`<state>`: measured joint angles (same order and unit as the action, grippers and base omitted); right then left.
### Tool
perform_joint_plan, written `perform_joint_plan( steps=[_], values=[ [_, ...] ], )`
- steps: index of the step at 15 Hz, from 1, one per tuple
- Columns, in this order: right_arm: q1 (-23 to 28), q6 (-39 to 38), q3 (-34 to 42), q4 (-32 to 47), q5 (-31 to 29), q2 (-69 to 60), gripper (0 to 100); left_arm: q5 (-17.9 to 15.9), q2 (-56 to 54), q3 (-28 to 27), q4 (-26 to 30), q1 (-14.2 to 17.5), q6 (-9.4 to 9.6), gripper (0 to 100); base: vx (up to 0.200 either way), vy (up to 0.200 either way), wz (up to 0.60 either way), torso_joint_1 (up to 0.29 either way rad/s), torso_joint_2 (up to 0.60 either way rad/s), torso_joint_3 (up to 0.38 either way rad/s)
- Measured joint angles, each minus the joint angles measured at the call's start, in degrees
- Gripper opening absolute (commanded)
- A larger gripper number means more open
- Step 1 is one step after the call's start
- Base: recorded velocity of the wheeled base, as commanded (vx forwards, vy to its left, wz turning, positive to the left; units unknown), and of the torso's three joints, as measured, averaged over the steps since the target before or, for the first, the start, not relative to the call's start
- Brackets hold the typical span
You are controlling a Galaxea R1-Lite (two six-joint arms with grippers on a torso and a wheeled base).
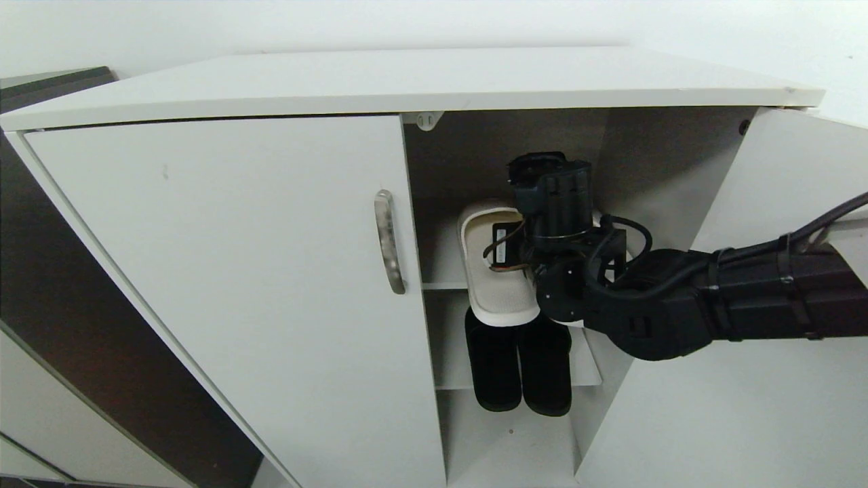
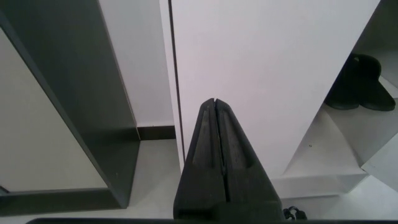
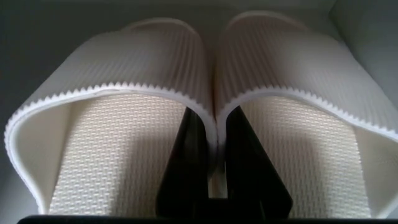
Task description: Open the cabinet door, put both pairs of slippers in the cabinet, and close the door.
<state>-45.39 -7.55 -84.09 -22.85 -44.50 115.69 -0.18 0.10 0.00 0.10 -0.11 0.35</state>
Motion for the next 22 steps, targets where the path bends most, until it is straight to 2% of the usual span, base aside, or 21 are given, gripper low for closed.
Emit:
perform_joint_plan(
  steps=[5, 13, 14, 19, 22],
  values=[
    [2.4, 0.0, -9.3, 4.7, 0.4, 3.7, 0, 0.0, 0.0, 0.0, 0.0, 0.0, 0.0, 0, 0.0, 0.0, 0.0, 0.0, 0.0, 0.0],
    [4.0, 0.2, -11.1, 5.4, 1.3, 6.2, 0, 0.0, 0.0, 0.0, 0.0, 0.0, 0.0, 0, 0.0, 0.0, 0.0, 0.0, 0.0, 0.0],
    [4.0, 0.2, -11.1, 5.4, 1.3, 6.3, 100, 0.0, 0.0, 0.0, 0.0, 0.0, 0.0, 0, 0.0, 0.0, 0.0, 0.0, 0.0, 0.0],
    [3.4, 0.1, -10.1, 5.4, 1.0, 5.8, 100, 0.0, 0.0, 0.0, 0.0, 0.0, 0.0, 0, 0.0, 0.0, 0.0, 0.0, 0.0, 0.0],
    [1.7, 0.0, -5.8, 4.9, 0.7, 2.9, 100, 0.0, 0.0, 0.0, 0.0, 0.0, 0.0, 0, 0.0, 0.0, 0.0, 0.0, 0.0, 0.0]
  ],
)
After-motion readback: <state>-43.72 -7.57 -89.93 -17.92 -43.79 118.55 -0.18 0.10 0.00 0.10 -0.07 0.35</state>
